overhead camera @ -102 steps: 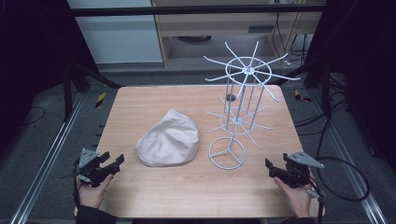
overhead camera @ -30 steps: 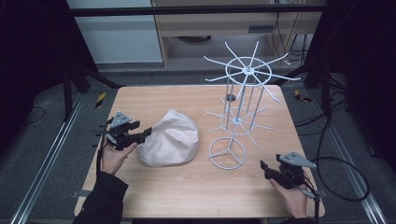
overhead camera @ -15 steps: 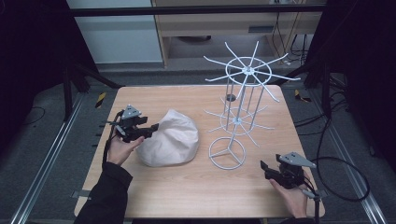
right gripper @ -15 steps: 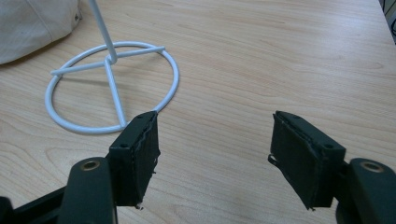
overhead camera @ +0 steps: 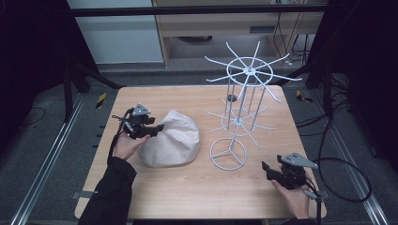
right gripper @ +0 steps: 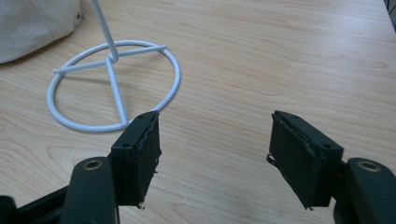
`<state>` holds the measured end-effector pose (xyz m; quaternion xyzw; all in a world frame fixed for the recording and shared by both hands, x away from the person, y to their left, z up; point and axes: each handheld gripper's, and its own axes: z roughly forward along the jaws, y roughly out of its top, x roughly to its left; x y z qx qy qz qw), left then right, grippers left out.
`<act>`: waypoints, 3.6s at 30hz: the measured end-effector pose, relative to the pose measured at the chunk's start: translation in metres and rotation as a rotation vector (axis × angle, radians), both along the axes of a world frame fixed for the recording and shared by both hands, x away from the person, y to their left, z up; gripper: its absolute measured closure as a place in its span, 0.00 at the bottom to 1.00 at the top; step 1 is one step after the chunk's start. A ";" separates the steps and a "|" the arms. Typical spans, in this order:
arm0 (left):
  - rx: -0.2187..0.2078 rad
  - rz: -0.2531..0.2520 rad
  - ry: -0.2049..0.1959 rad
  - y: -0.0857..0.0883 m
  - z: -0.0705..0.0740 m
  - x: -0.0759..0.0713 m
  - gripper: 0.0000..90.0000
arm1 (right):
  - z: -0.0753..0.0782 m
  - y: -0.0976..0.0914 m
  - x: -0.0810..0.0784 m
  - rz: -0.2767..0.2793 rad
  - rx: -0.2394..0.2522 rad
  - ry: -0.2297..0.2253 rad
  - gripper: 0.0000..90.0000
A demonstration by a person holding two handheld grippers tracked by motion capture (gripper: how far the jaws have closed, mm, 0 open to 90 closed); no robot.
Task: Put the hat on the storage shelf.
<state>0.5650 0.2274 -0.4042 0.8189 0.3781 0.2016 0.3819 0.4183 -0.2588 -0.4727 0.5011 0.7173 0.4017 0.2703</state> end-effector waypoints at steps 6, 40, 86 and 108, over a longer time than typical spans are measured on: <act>0.043 -0.023 0.037 -0.004 -0.009 0.005 0.56 | 0.000 -0.001 0.000 0.000 0.004 0.005 0.38; -0.002 -0.052 0.079 -0.005 0.009 -0.027 0.98 | -0.001 -0.001 0.001 0.000 0.011 0.014 0.38; -0.357 0.109 -0.193 0.039 0.064 -0.111 0.98 | -0.001 -0.001 -0.003 0.003 0.010 -0.005 0.37; -0.506 0.087 -0.358 0.046 0.102 -0.145 0.98 | -0.001 -0.001 -0.003 0.003 0.006 -0.008 0.37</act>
